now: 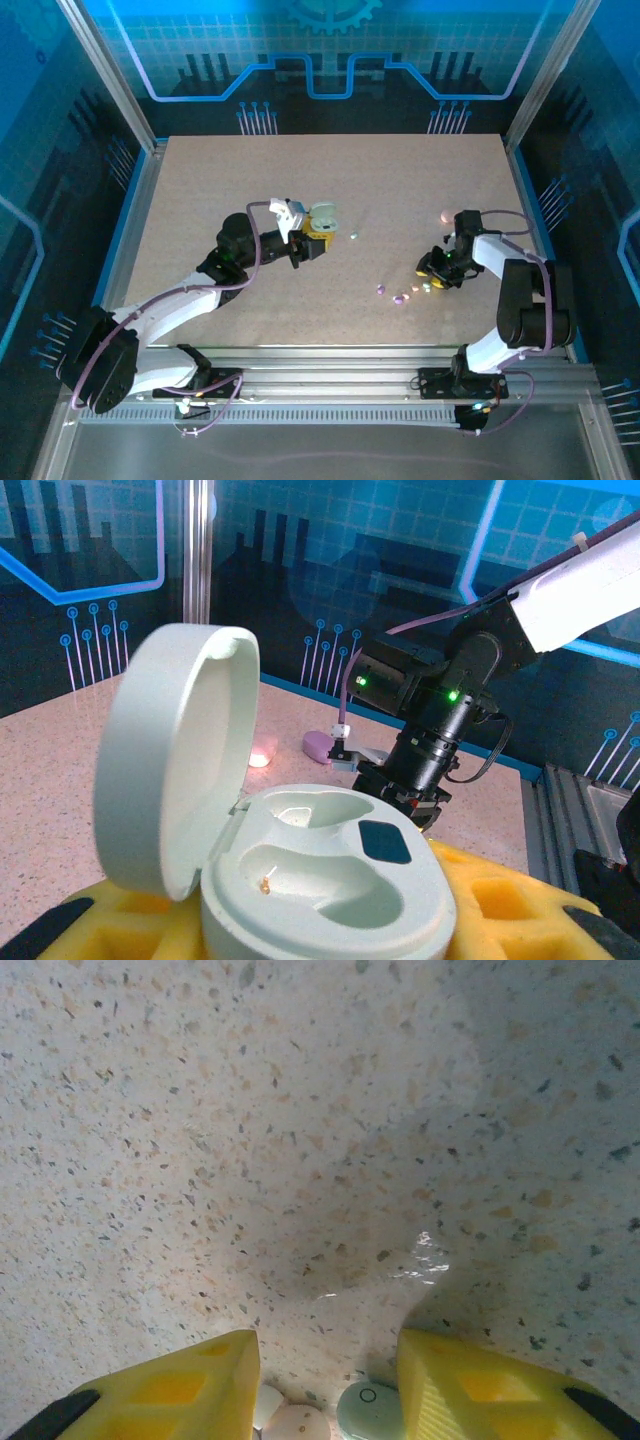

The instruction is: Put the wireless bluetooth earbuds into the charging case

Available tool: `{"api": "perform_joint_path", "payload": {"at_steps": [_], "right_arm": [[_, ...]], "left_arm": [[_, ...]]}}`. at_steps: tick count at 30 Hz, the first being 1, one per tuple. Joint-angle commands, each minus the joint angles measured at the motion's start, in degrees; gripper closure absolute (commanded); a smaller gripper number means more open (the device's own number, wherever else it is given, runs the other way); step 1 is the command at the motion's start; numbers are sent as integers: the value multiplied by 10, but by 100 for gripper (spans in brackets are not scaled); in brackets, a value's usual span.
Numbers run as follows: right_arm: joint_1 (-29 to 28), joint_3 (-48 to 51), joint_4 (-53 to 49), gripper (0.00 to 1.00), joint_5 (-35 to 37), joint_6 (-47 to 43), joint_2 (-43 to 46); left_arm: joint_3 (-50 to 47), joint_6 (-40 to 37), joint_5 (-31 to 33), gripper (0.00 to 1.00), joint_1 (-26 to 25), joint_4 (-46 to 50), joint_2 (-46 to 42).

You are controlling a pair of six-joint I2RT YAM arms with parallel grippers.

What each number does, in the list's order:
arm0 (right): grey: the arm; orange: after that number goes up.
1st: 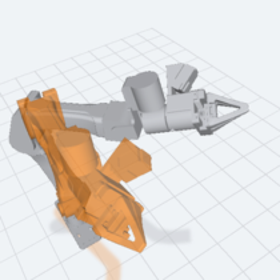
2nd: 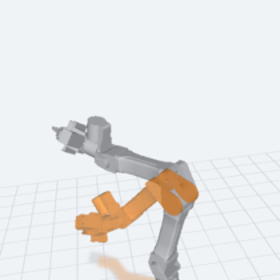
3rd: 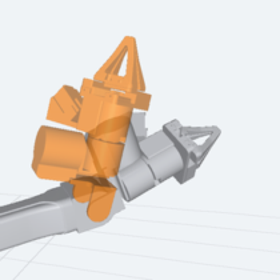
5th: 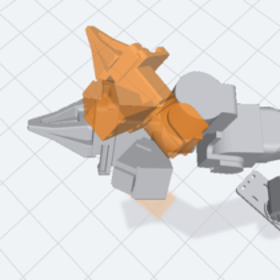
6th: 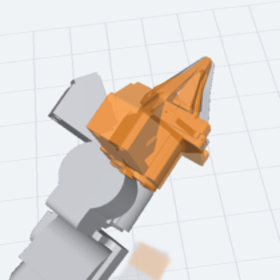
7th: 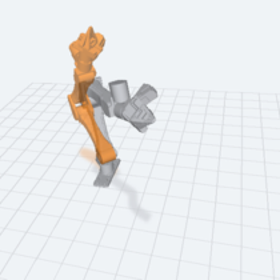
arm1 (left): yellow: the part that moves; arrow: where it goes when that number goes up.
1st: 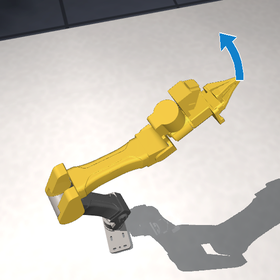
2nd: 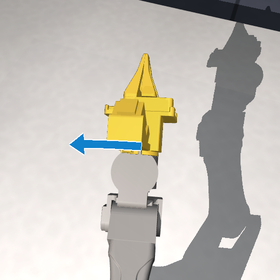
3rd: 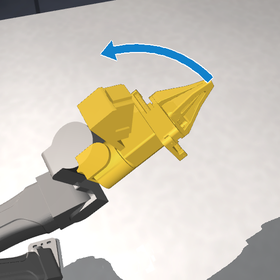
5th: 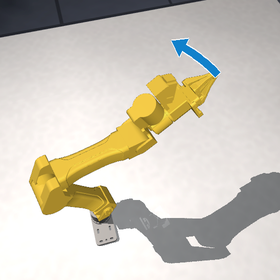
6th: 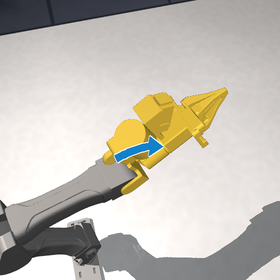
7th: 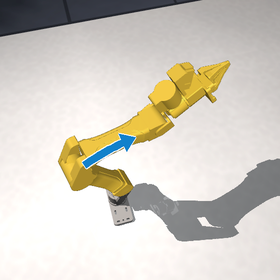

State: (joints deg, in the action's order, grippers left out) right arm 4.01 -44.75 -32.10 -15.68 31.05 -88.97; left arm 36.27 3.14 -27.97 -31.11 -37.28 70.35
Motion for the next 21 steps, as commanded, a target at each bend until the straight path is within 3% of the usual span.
{"api": "perform_joint_path", "payload": {"at_steps": [1,11,21], "right_arm": [[-11,10,-24,58,-17,4,-2],[-20,36,-43,64,-36,16,65],[-36,40,-68,64,-37,17,86]], "left_arm": [[26,7,-17,64,3,-4,-2],[24,11,-21,64,3,-11,1],[20,14,-24,64,3,-15,2]]}}
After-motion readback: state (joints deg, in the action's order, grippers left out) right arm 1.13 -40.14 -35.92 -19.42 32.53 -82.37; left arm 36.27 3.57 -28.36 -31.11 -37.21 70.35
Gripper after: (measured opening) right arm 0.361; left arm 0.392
